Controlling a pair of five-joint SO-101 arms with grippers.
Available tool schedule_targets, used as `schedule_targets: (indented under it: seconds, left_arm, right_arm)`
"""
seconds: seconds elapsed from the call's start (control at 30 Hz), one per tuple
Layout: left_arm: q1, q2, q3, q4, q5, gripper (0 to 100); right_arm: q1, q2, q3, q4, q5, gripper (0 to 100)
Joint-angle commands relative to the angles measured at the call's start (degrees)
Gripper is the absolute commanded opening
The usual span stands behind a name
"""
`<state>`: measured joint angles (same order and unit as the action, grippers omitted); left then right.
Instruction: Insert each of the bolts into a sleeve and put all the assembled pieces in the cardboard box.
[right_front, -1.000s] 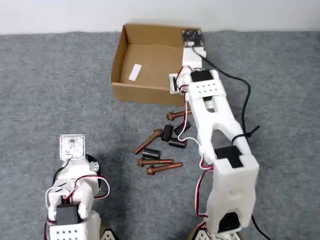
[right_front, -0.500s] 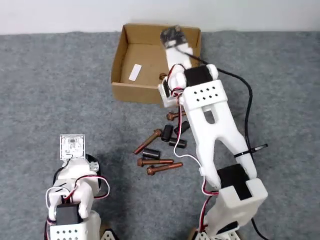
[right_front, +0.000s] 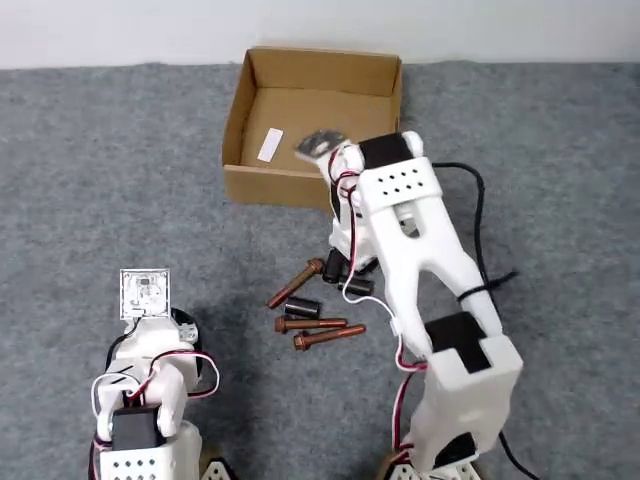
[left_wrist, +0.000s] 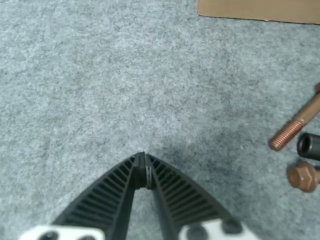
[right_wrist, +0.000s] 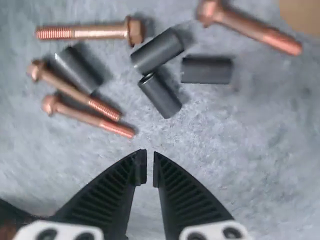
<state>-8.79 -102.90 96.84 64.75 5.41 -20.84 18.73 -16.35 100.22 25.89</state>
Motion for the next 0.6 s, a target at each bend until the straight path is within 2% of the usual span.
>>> schedule_targets:
  seconds: [0.0, 0.13, 0.33, 0.57]
  left_arm:
    - [0.0, -0.1, -0.3, -1.7, 0.4, 0]
    - [0.0, -0.1, -0.3, -1.7, 0.4, 0]
    - [0.0, -0.1, -0.3, -1.8, 0.4, 0]
    - [0.0, -0.1, -0.3, -1.8, 0.4, 0]
  right_arm:
    - [-1.2, 1.6, -2.8, 2.1, 6.2, 1.5]
    - [-1.4, 5.7, -2.8, 1.2, 7.9, 2.6]
    - [-1.5, 8.5, -2.8, -2.0, 8.3, 16.5]
    - [-1.8, 11.2, -2.8, -5.4, 10.3, 17.4]
